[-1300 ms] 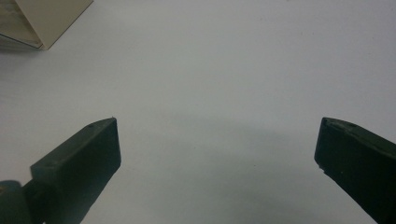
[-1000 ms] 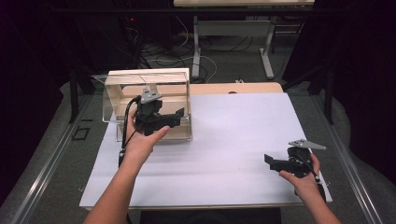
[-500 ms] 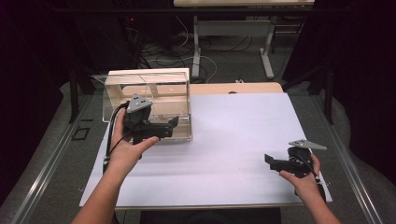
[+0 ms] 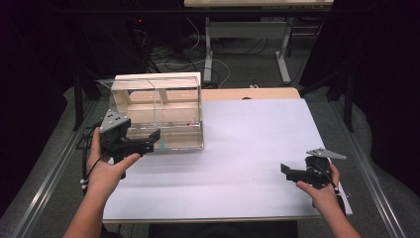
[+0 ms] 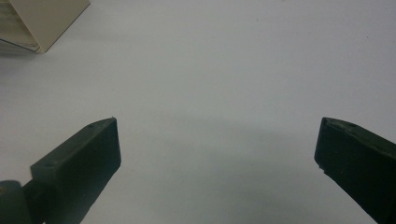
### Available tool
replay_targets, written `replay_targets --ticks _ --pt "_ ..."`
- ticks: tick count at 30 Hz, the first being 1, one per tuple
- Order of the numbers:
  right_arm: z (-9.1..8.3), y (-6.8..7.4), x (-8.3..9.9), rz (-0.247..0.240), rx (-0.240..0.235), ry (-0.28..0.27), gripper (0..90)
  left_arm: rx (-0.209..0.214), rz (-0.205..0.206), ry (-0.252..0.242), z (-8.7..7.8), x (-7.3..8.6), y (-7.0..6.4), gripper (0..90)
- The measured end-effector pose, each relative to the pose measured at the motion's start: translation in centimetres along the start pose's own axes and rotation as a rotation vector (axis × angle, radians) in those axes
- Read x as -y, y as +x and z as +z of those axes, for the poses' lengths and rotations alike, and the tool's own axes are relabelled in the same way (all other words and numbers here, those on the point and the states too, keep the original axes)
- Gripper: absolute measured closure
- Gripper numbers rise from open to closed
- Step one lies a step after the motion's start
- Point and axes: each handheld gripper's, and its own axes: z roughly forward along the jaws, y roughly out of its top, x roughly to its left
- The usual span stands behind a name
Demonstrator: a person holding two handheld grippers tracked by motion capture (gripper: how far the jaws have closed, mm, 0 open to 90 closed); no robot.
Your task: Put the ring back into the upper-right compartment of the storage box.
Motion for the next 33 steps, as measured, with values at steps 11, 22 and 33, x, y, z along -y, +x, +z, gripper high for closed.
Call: replay_targets --ticks 11,22,33 --pt "0.0 0.0 0.0 0.004 0.003 0.001 0.0 -0.038 -0.074 -0.034 -0.8 3.3 2.9 0.5" --pt "0.0 0.0 0.0 0.001 0.003 0.000 0.0 -0.046 -0.100 0.006 -0.5 6.6 4.9 0.5" --pt "0.0 0.0 0.0 0.000 -0.002 0.006 0.0 -0.060 -0.098 0.068 1.2 9.6 5.1 0.5"
